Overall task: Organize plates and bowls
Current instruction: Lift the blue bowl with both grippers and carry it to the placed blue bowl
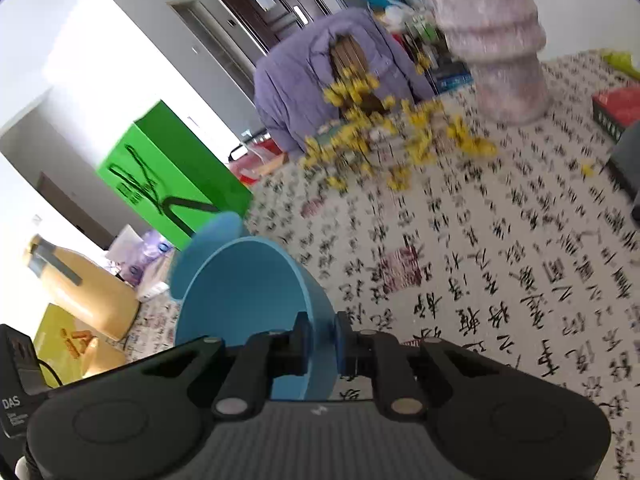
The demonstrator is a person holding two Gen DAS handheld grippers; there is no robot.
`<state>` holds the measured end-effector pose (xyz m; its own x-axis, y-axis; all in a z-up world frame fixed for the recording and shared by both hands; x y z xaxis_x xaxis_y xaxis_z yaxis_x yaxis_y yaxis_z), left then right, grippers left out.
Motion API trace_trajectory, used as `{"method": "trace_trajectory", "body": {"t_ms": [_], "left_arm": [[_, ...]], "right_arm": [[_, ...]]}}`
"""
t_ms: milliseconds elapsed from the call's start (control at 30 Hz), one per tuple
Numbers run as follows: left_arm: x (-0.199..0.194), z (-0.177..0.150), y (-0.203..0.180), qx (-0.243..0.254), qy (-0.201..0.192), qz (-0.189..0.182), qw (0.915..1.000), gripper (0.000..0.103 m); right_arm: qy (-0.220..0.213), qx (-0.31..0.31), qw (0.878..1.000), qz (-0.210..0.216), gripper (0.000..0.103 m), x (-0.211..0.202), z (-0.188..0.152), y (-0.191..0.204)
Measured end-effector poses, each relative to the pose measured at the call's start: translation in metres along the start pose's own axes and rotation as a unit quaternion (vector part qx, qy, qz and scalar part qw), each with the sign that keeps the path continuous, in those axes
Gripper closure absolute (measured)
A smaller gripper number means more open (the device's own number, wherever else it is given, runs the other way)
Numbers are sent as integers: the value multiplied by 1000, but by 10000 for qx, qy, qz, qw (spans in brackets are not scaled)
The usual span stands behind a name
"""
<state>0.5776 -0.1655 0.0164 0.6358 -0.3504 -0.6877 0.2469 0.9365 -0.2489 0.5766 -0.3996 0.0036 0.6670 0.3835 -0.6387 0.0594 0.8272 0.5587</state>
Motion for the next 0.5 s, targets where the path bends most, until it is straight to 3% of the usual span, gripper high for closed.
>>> {"method": "trace_trajectory", "body": {"t_ms": [267, 500], "left_arm": [[-71, -11, -34, 206, -83, 164, 9996, 96], [-132, -65, -46, 168, -114, 157, 9997, 96]], "right_arm": [[-291, -246, 9992, 142, 92, -71, -17, 24], [-146, -262, 9990, 339, 91, -126, -76, 27]]}}
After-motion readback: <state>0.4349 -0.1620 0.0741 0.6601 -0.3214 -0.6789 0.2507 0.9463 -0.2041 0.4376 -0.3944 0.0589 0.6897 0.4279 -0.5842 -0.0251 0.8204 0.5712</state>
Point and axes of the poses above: each gripper's, at about its wrist camera, not at the fingertips, and x roughly the way its jaws point, y to its left, z to its top, the point moved 7 cm from there along x, roughly the way its jaws point, and after that the axes turned 3 degrees about x, right-handed, at the moved point
